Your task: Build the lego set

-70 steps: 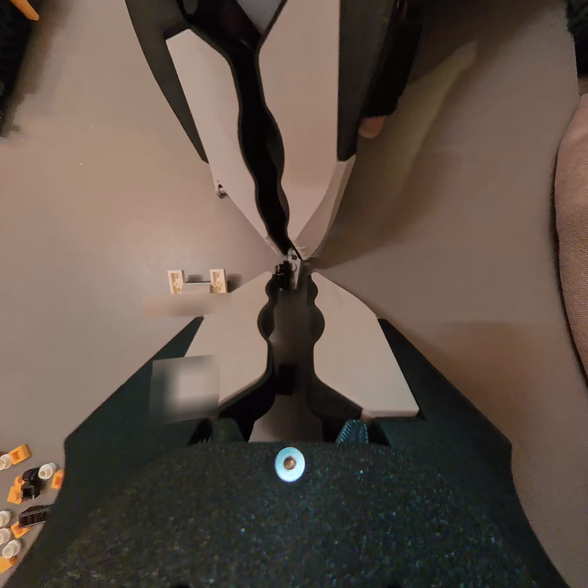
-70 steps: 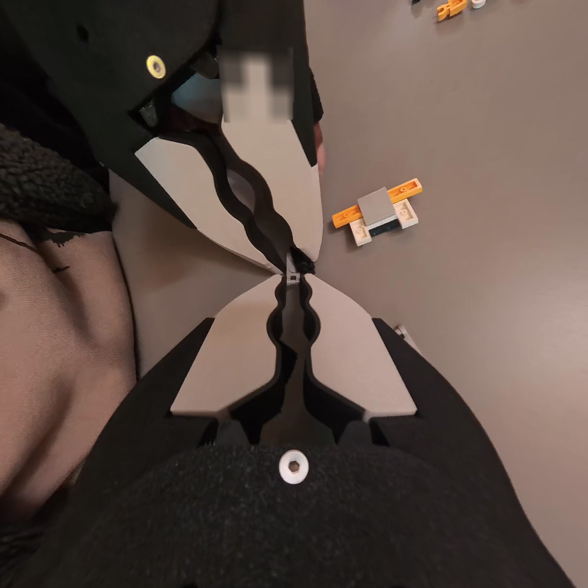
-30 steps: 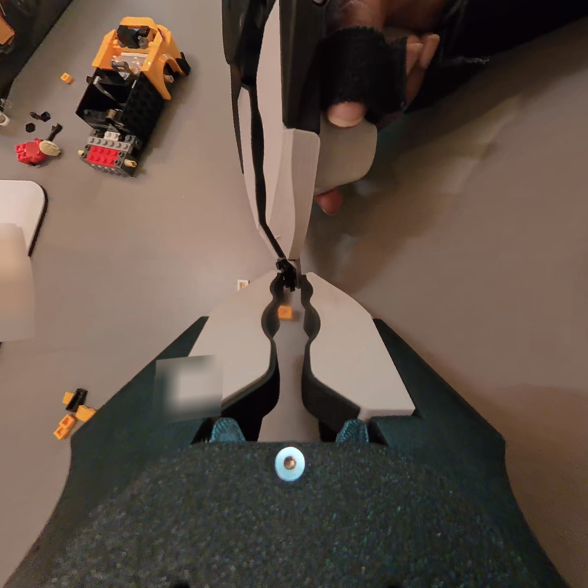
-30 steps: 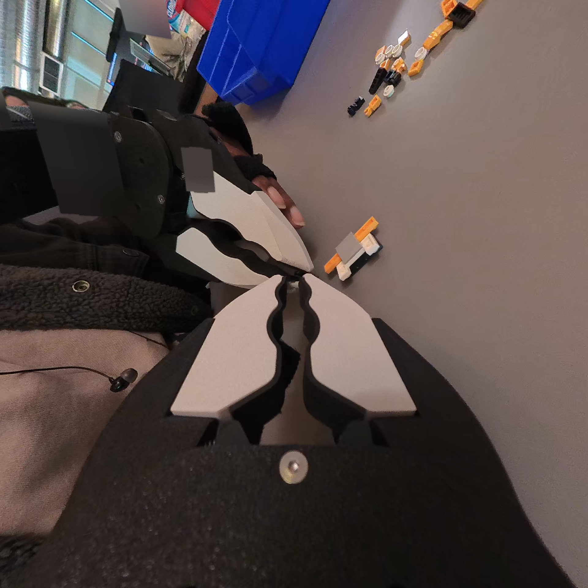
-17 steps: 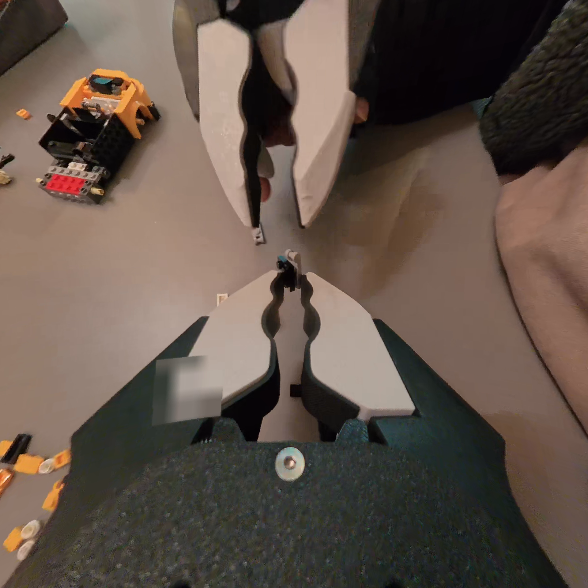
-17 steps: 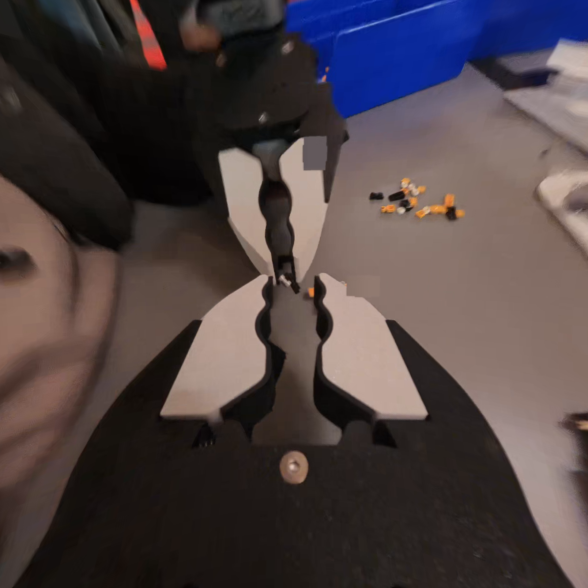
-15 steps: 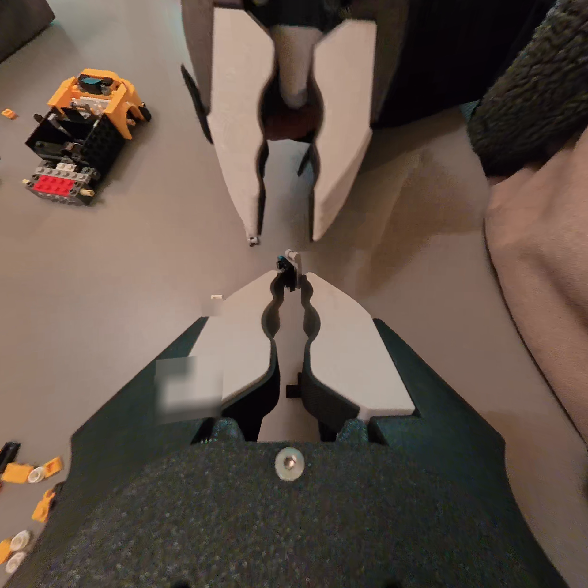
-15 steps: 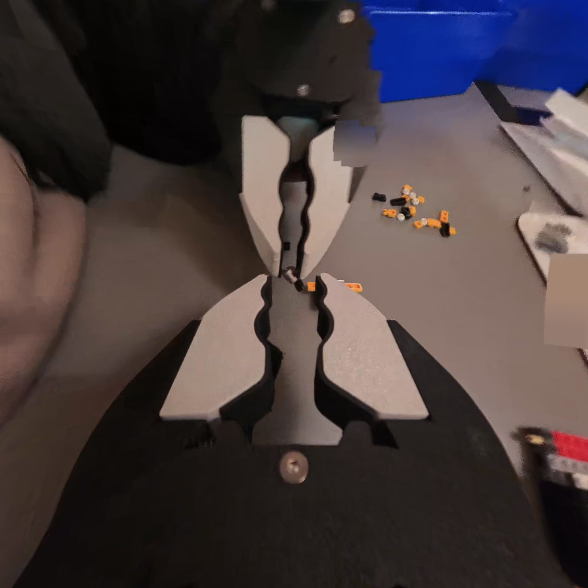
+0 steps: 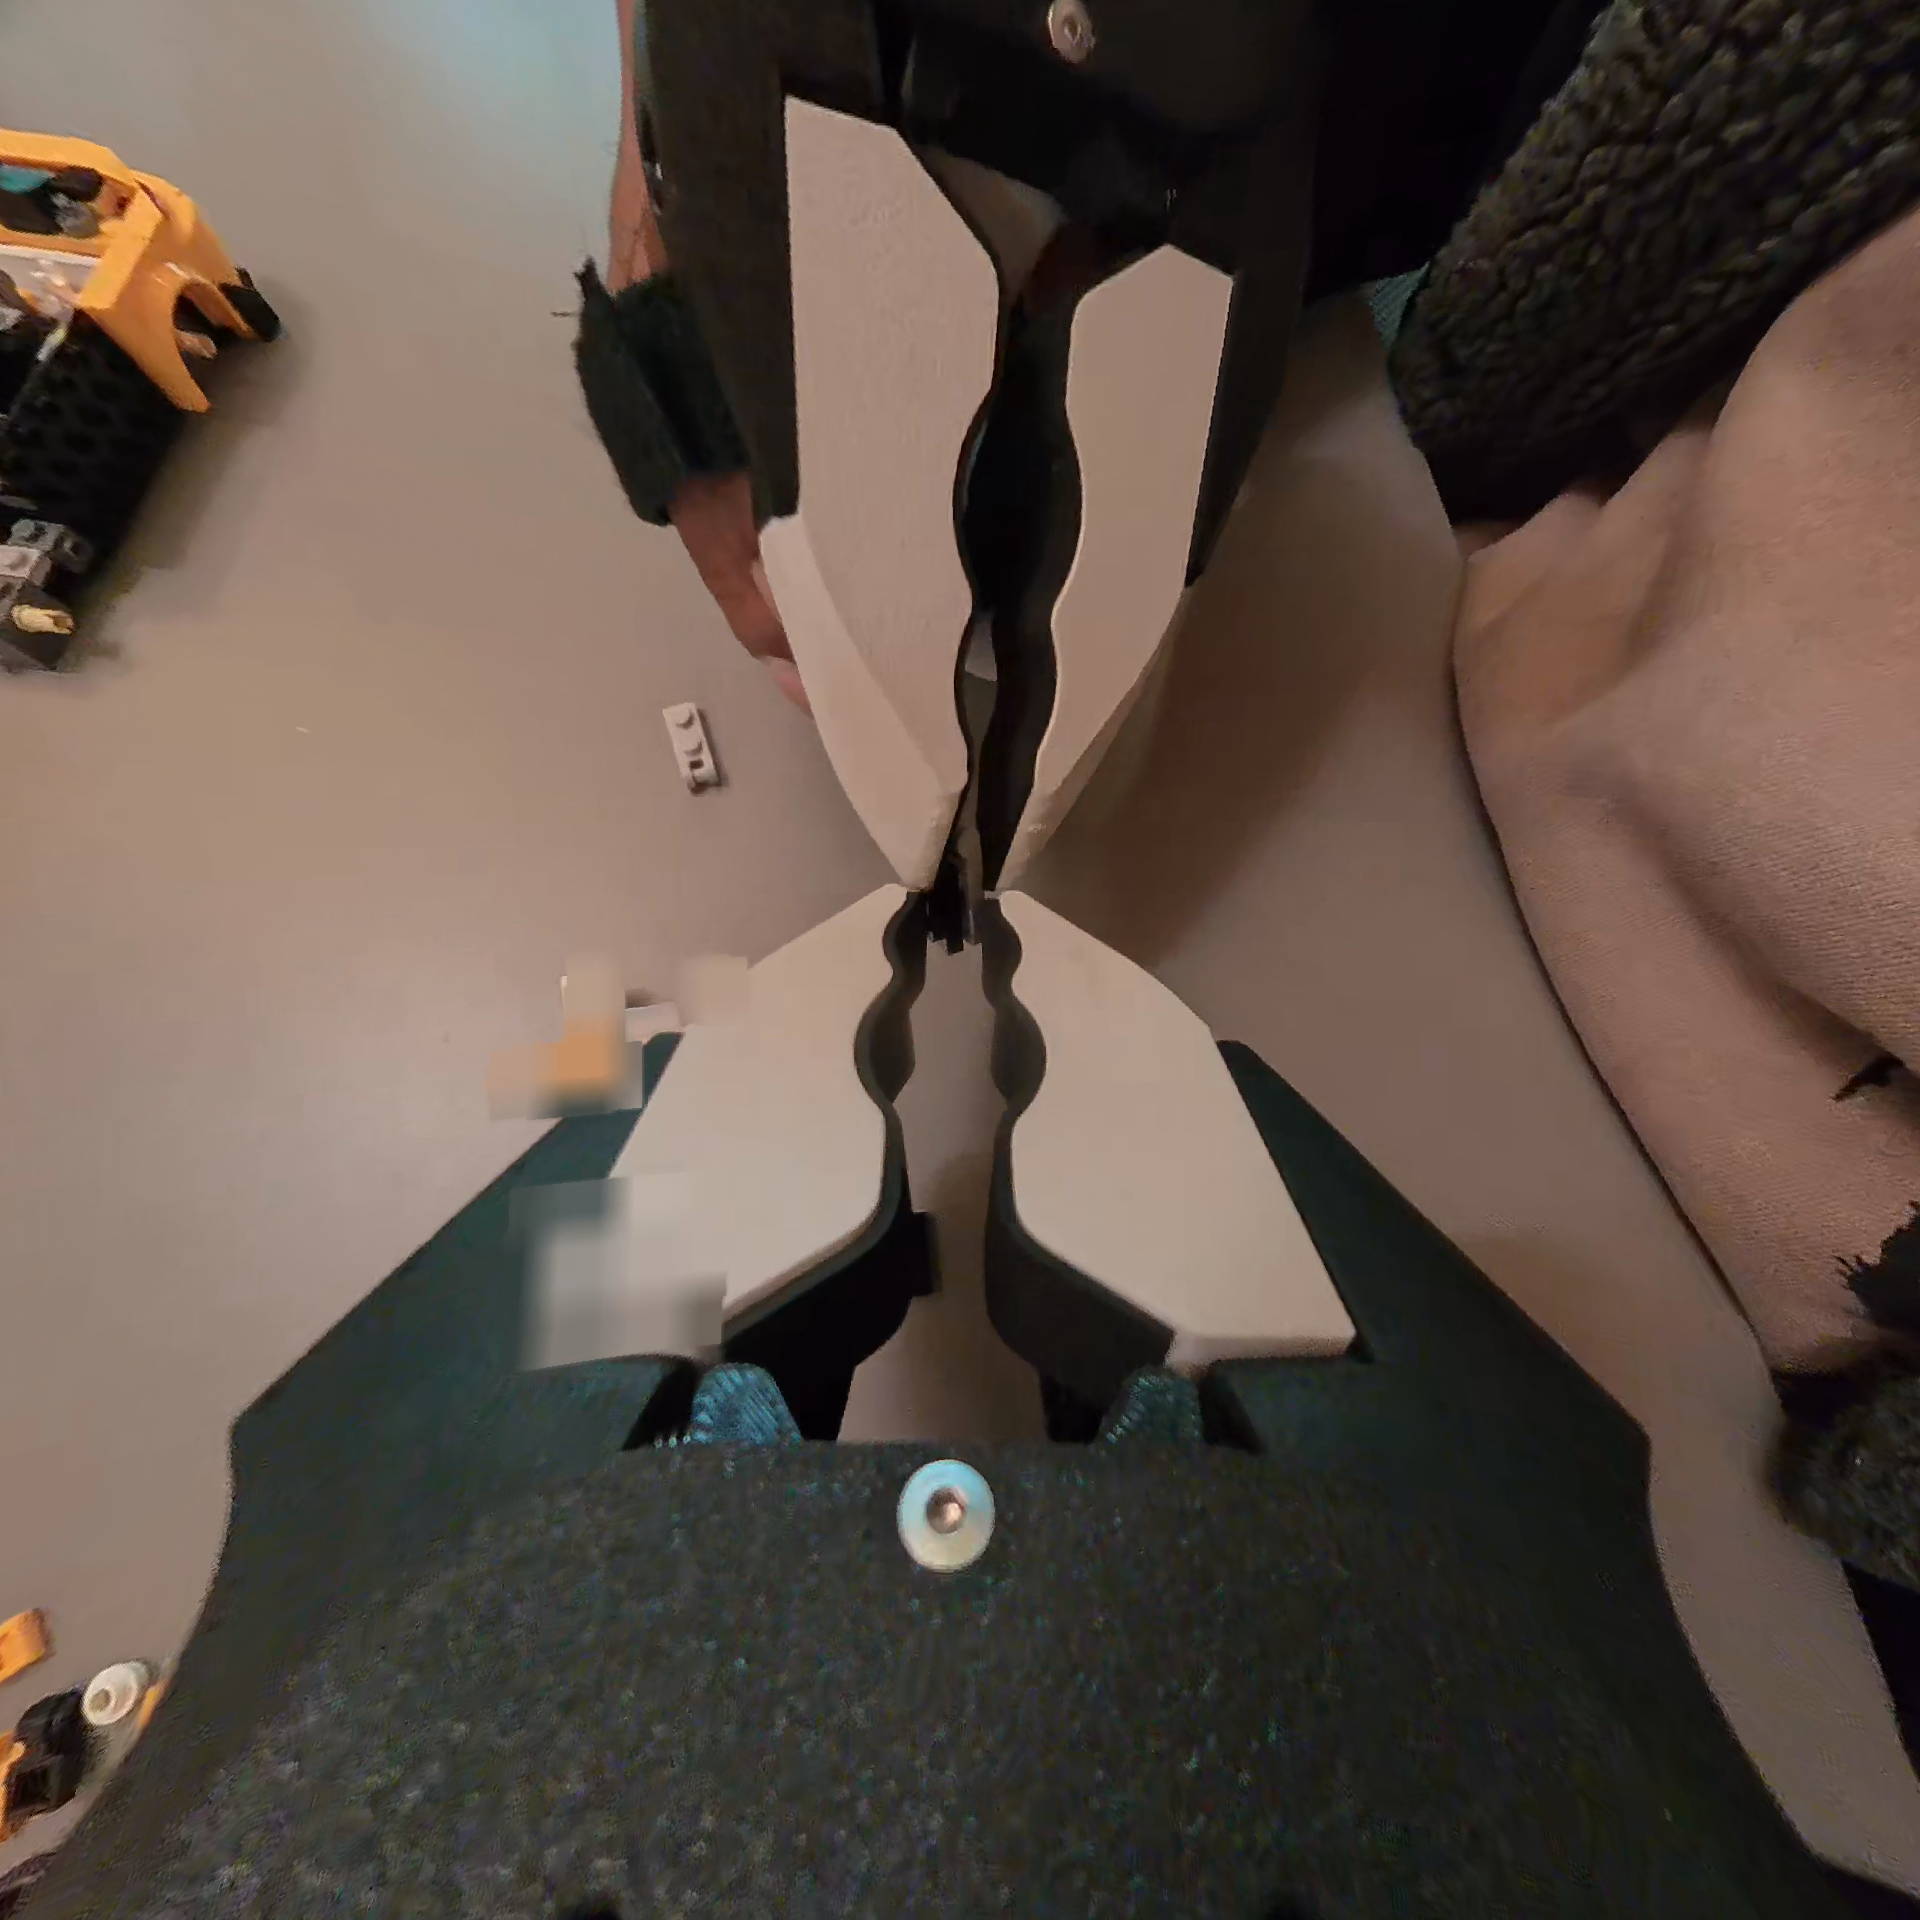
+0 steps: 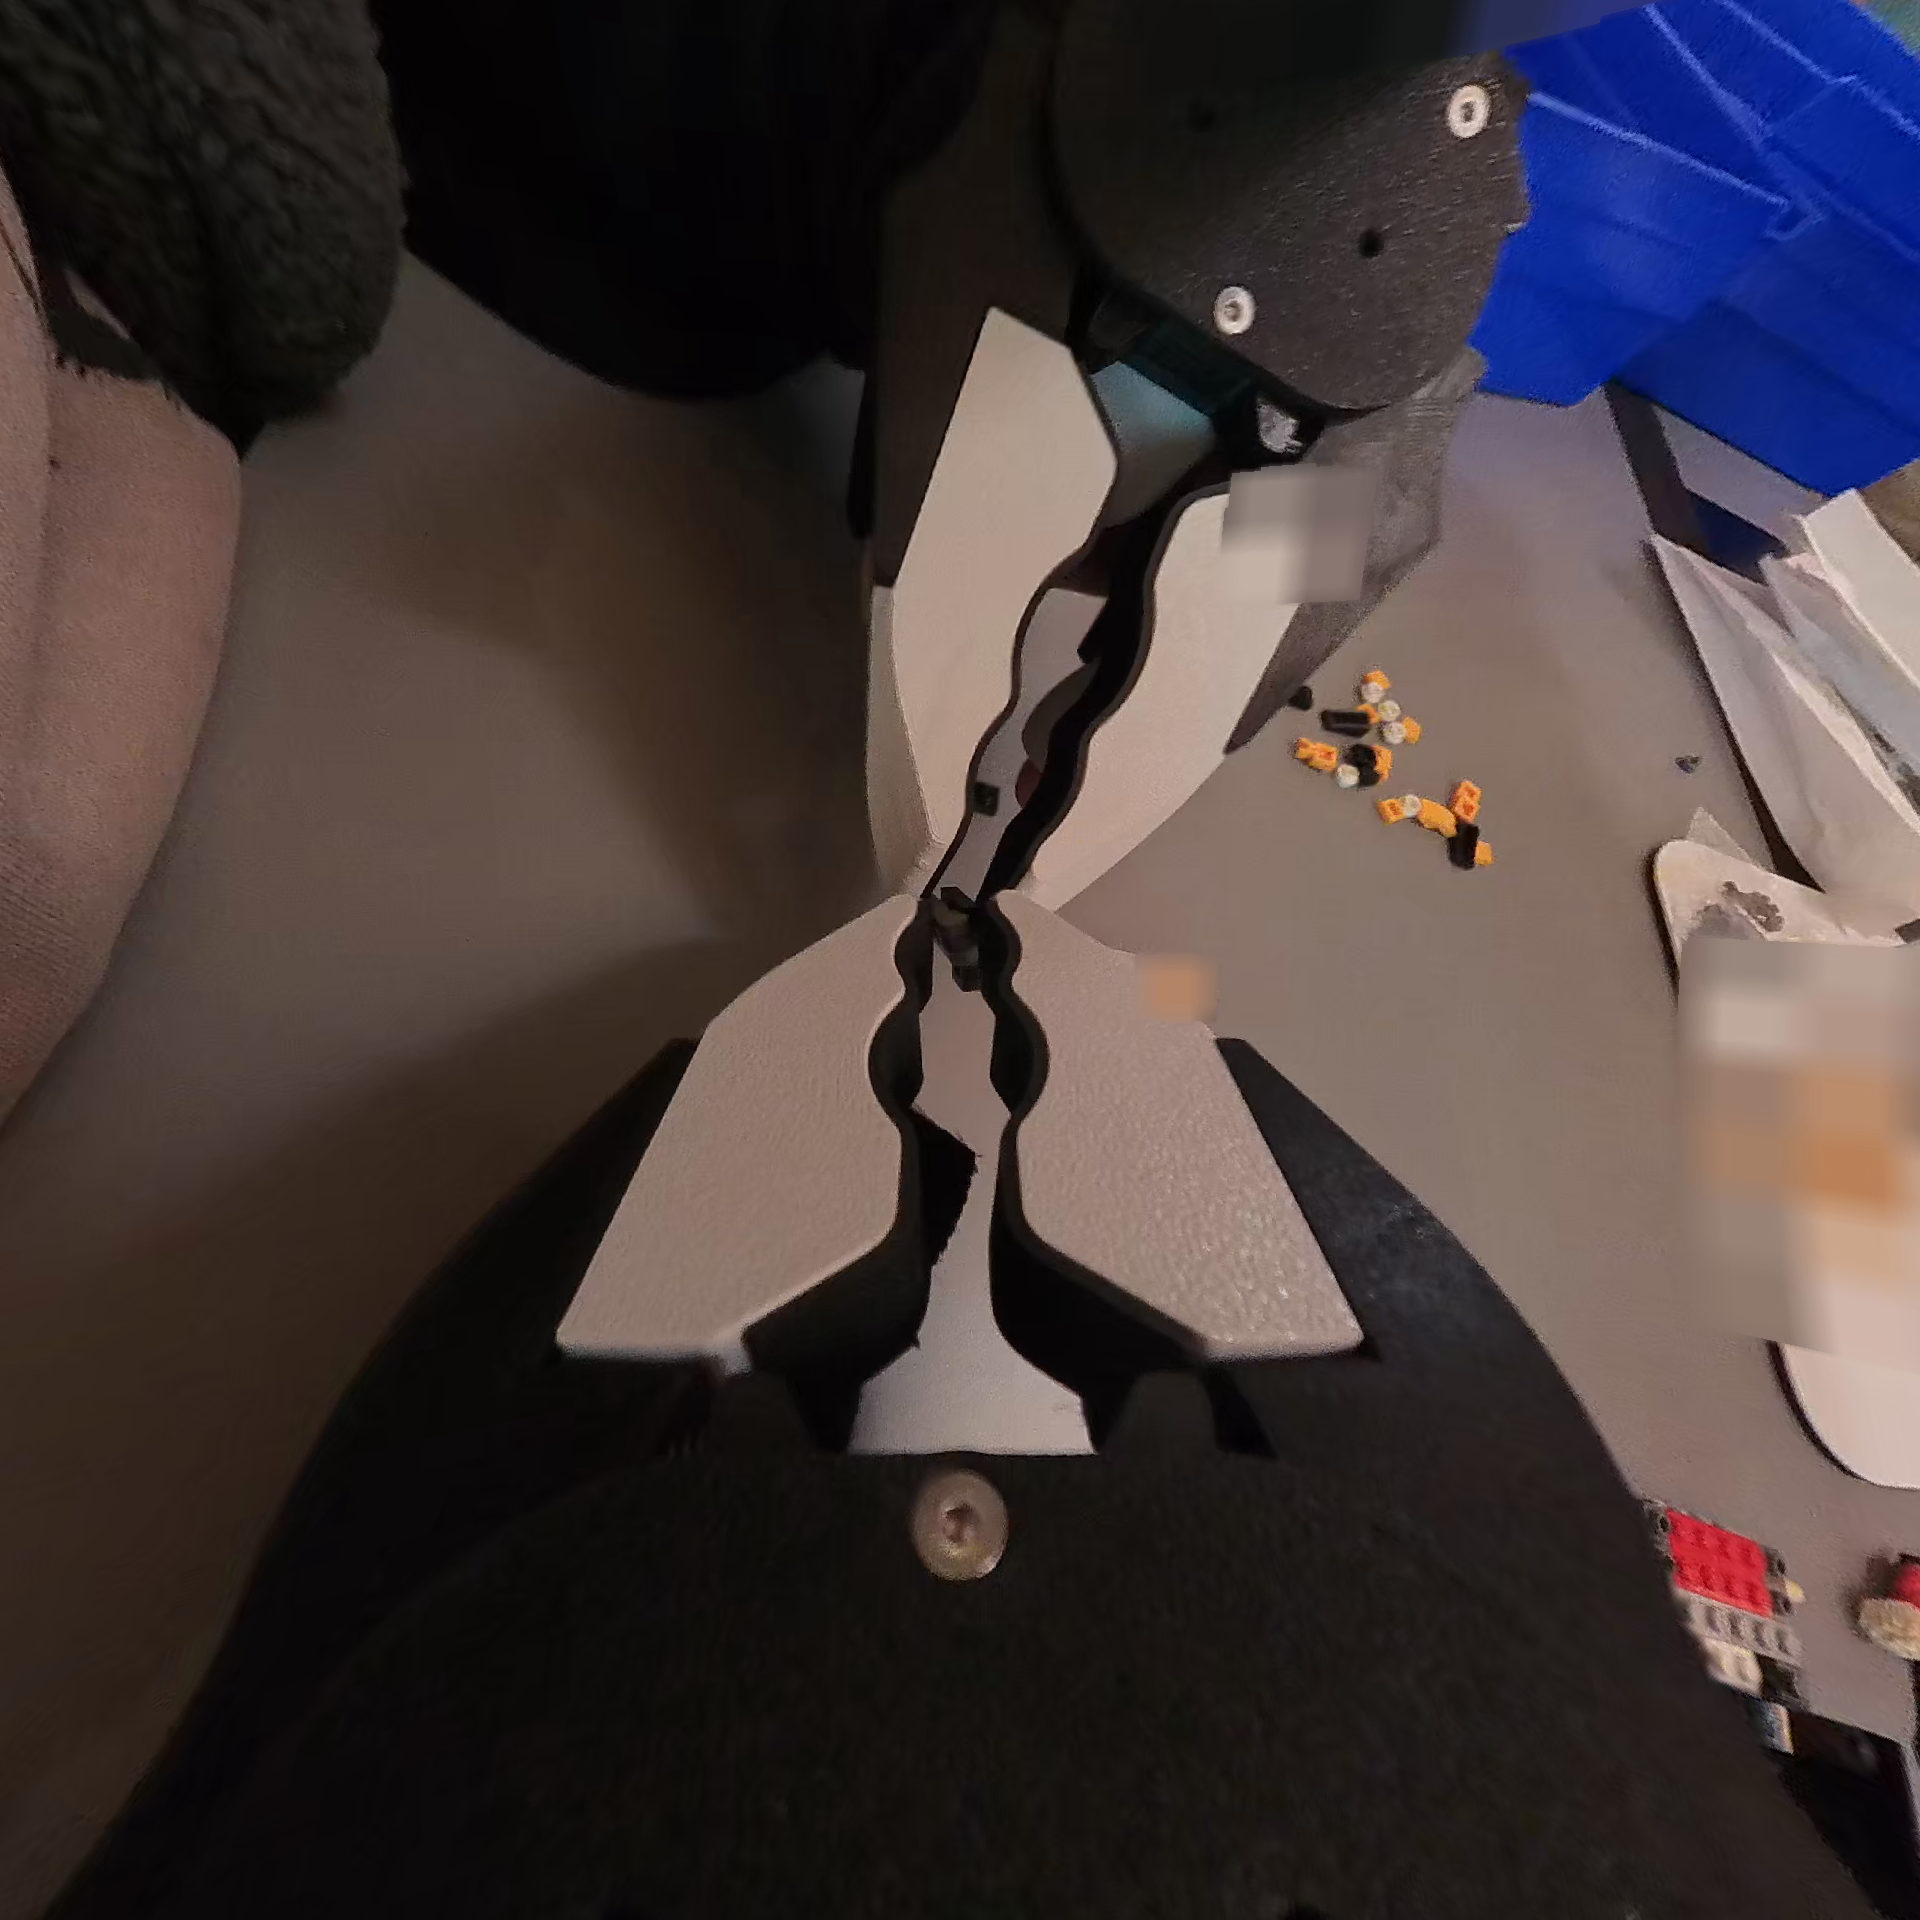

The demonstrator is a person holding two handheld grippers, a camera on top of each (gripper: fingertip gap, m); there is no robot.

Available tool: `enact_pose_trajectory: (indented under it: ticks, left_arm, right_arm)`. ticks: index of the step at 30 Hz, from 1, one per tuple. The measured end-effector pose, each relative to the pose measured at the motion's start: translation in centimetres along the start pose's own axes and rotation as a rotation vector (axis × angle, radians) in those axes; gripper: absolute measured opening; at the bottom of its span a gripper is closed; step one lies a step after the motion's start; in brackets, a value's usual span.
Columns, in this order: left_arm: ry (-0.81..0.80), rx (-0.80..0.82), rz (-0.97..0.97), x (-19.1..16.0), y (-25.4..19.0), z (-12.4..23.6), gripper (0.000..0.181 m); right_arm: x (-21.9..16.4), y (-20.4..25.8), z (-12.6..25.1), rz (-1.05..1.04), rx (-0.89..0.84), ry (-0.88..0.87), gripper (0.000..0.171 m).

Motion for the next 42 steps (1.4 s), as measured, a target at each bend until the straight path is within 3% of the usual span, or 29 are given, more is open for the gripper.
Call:
enact_pose_trajectory:
  ticks: [6,16,24,42]
  left_arm:
    - [-0.091,0.093,-0.013,1.1,0.5,1.4,0.01]
    - [-0.108,0.446,-0.233,3.6,0.1,3.3,0.009]
    - [-0.088,0.441,-0.353,3.8,-0.8,3.3,0.008]
    - [-0.101,0.394,-0.394,3.5,-1.0,2.6,0.009]
  right_arm:
    - [0.4,-1.6,1.0,-0.132,-0.055,-0.081,0.007]
    - [2.1,-3.1,2.5,-0.153,-0.261,-0.206,0.006]
    - [2.4,-2.4,2.8,-0.075,-0.223,-0.244,0.007]
    - [2.5,-2.0,2.7,-0.063,-0.155,-0.202,0.006]
Point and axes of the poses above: each gripper's, where its closed fingertips meet, z back along the fingers, x out of its top, y = z × x across the jaws, the point moved 7 cm from there along z, back along the fingers, and after that the axes turned 5 degrees about -x, right-handed, at the moved point
